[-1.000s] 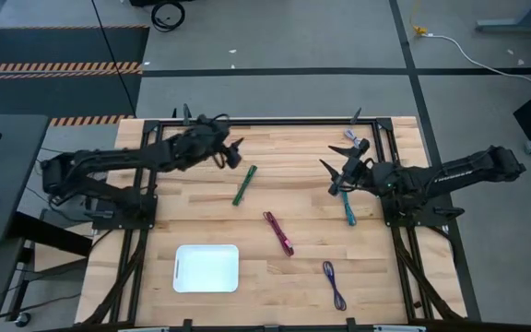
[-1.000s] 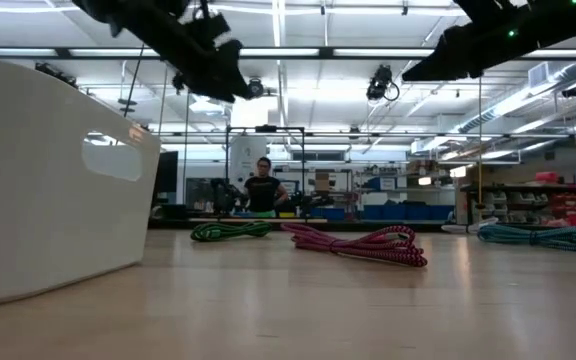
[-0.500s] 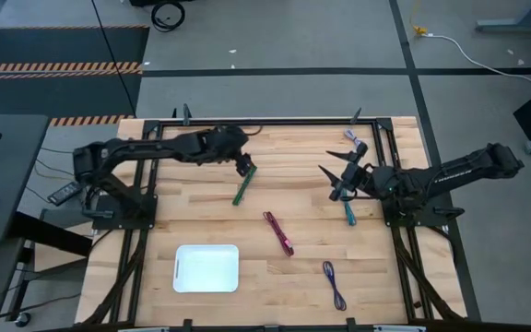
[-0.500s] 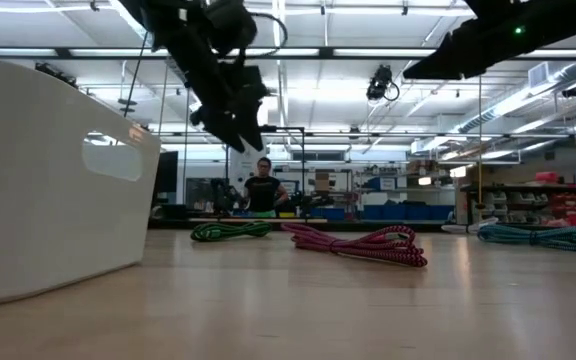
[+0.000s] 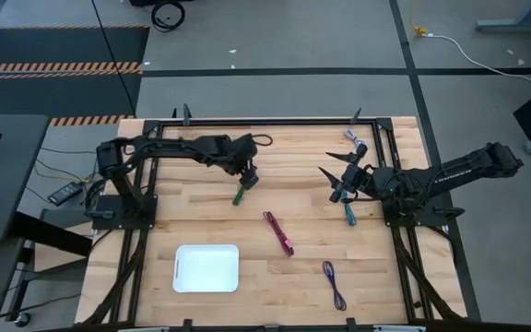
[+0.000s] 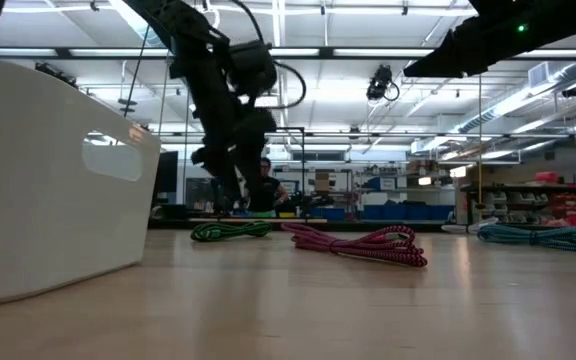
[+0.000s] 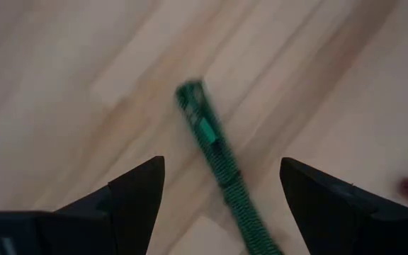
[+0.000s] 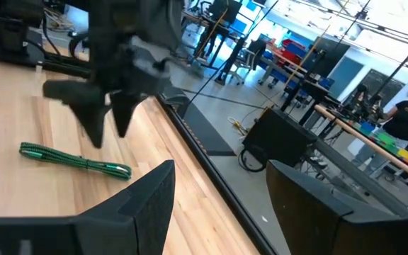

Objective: Pick and place USB-C Cables
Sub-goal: Put the green charger cable into the white bin

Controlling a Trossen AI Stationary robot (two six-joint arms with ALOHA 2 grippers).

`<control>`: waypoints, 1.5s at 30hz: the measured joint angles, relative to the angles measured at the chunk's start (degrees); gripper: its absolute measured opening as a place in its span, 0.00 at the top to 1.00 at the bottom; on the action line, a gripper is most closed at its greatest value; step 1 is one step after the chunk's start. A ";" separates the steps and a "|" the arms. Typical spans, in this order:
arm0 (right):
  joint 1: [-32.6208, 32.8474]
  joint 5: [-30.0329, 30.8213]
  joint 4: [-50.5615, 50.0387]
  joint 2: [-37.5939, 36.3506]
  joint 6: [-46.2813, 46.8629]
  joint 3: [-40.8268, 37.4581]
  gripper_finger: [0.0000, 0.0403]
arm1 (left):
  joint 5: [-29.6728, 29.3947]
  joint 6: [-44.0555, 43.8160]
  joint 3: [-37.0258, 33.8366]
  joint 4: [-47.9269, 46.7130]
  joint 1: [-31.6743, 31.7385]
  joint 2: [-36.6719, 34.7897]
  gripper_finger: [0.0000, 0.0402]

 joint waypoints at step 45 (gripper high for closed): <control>1.18 -0.06 -7.33 -0.02 10.09 0.00 0.43 | -1.64 7.24 4.25 -7.37 -2.82 6.89 0.91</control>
